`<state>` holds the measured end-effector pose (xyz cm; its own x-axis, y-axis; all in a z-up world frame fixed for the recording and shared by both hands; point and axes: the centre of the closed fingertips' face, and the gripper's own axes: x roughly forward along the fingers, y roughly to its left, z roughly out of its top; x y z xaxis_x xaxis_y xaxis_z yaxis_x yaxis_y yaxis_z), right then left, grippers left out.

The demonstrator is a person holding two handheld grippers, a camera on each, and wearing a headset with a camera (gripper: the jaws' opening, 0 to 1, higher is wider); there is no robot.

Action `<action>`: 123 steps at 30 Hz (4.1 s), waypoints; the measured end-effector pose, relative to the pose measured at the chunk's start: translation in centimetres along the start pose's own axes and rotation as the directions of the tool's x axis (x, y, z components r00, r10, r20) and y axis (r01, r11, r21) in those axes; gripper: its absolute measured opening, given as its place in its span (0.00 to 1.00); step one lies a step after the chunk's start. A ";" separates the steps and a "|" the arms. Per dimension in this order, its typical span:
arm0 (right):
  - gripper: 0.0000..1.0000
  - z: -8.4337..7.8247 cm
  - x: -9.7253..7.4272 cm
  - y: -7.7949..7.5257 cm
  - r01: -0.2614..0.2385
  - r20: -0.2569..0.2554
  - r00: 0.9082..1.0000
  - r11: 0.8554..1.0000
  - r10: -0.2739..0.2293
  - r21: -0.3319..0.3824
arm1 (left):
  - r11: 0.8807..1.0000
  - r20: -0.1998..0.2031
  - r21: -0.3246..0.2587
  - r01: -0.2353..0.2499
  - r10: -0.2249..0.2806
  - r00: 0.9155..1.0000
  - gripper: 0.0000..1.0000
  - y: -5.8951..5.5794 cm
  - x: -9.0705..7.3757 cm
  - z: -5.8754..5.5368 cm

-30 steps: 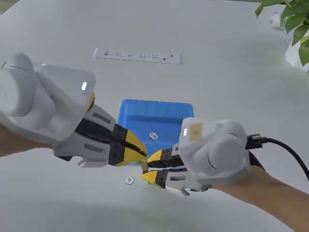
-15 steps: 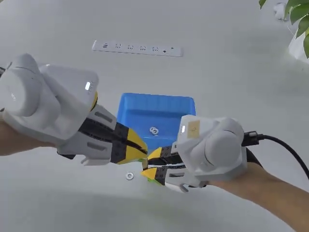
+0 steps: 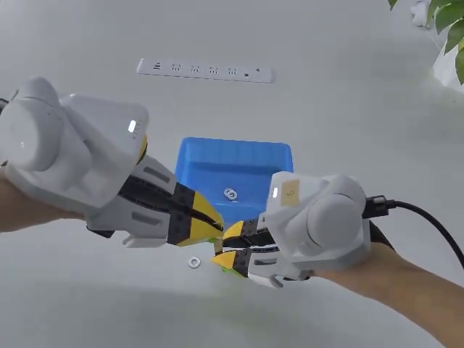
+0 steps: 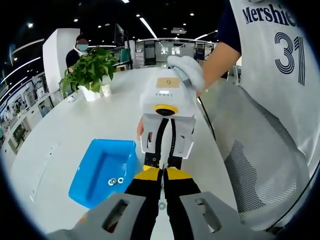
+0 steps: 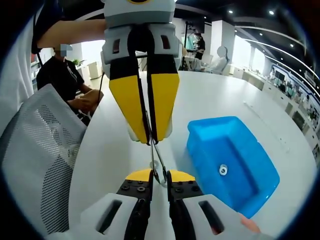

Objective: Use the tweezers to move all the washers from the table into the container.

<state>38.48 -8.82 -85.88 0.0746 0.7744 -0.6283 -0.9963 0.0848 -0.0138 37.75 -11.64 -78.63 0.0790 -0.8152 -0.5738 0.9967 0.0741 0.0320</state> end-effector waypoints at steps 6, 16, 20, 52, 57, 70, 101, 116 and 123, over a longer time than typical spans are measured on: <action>0.11 -0.2 0.0 0.1 -0.004 0.001 1.000 1.000 0.004 0.002 | 1.000 0.007 -0.006 0.010 -0.010 1.000 0.06 -0.2 0.2 0.1; 0.10 -0.1 0.0 0.4 -0.011 0.001 1.000 1.000 0.011 -0.002 | 1.000 -0.002 0.000 0.010 -0.010 1.000 0.06 -0.2 0.1 0.2; 0.10 0.5 -0.4 0.2 -0.003 0.011 1.000 1.000 0.003 -0.009 | 1.000 0.001 0.005 0.005 -0.005 1.000 0.06 -0.1 -0.3 0.7; 0.10 6.8 -4.3 -6.6 0.163 0.131 0.979 0.984 -0.153 -0.066 | 0.976 0.040 0.180 -0.122 0.117 0.992 0.06 5.5 -4.3 6.6; 0.10 6.4 -3.8 -7.4 0.174 0.118 0.979 0.983 -0.166 -0.065 | 0.974 0.033 0.182 -0.131 0.127 0.991 0.06 6.4 -4.0 6.0; 0.10 4.7 -2.4 -8.8 0.170 0.078 0.983 0.985 -0.167 -0.037 | 0.981 0.029 0.146 -0.129 0.126 0.992 0.06 8.0 -2.9 4.1; 0.11 1.3 0.3 -10.1 0.144 0.005 0.989 0.988 -0.144 0.055 | 0.994 0.020 0.034 -0.101 0.100 0.995 0.06 9.3 0.0 1.1; 0.12 2.9 -1.0 -9.3 0.159 0.035 0.986 0.987 -0.160 0.034 | 0.992 0.031 0.062 -0.108 0.106 0.994 0.06 8.3 -1.1 2.6; 0.12 4.4 -1.9 -8.4 0.165 0.062 0.984 0.986 -0.165 0.004 | 0.989 0.036 0.092 -0.119 0.116 0.993 0.06 7.3 -2.6 3.6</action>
<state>46.91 -8.21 -81.13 0.2401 0.7872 -0.5681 -0.9702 0.2137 -0.1139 44.89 -11.01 -73.94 0.1944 -0.8211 -0.5367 0.9776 0.1170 0.1752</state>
